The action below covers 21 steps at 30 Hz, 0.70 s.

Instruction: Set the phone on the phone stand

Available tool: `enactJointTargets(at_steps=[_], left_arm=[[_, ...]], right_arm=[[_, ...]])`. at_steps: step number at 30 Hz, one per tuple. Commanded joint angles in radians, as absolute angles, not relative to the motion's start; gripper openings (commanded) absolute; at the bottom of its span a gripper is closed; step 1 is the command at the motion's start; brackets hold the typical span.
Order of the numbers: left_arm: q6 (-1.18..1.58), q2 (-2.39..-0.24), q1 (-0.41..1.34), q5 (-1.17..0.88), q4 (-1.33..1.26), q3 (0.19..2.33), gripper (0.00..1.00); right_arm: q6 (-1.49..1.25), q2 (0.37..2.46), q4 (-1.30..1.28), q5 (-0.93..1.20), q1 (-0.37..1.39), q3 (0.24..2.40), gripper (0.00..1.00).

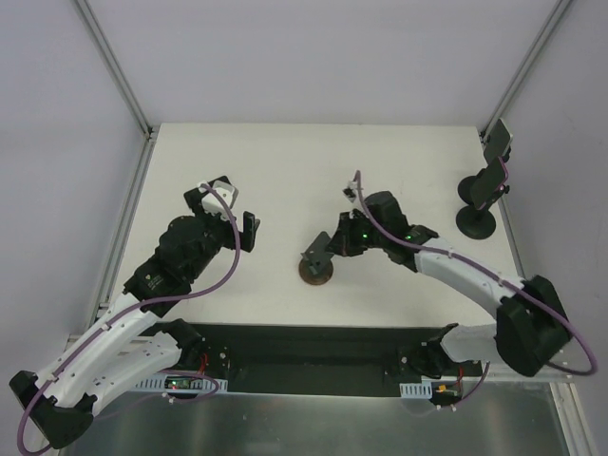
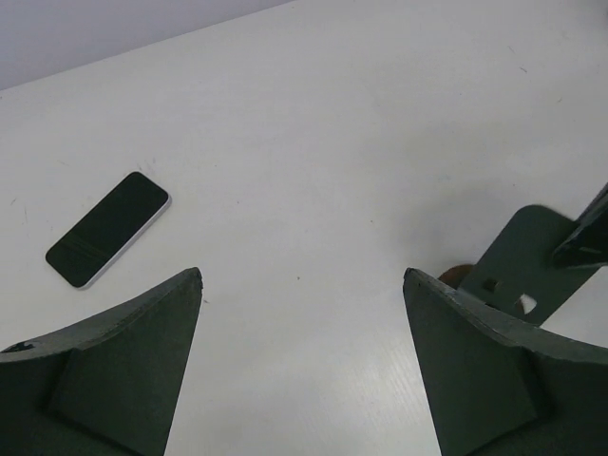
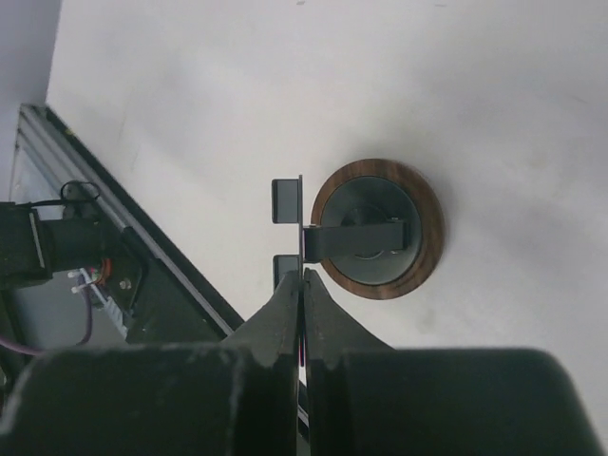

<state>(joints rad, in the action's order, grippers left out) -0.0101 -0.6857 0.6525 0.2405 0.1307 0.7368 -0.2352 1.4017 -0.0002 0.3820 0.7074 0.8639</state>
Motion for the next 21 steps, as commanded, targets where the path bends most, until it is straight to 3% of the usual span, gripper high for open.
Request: enactJointTargets(at_steps=[1,4,6,10,16,21], left_arm=[[-0.005,-0.690,0.640,0.204,0.089,0.742,0.85],[-0.002,-0.692,0.638,0.180,0.089,0.745,0.84],[-0.003,-0.690,0.638,0.172,0.089,0.747,0.84],[-0.003,-0.686,0.638,0.147,0.089,0.749,0.84],[0.035,-0.661,0.640,0.126,0.091,0.742,0.83],[0.044,-0.673,0.643,0.121,0.089,0.739,0.82]], right_arm=[[-0.149,1.113,-0.247,0.241,0.585,0.809,0.01],[-0.062,0.929,-0.417,0.161,0.432,0.778,0.01],[0.106,0.844,-0.434,0.275,0.298,0.758,0.01],[0.274,0.712,-0.607,0.135,0.152,0.819,0.00],[0.408,0.765,-0.609,0.196,-0.206,0.853,0.00],[0.446,0.840,-0.502,0.412,-0.458,0.842,0.00]])
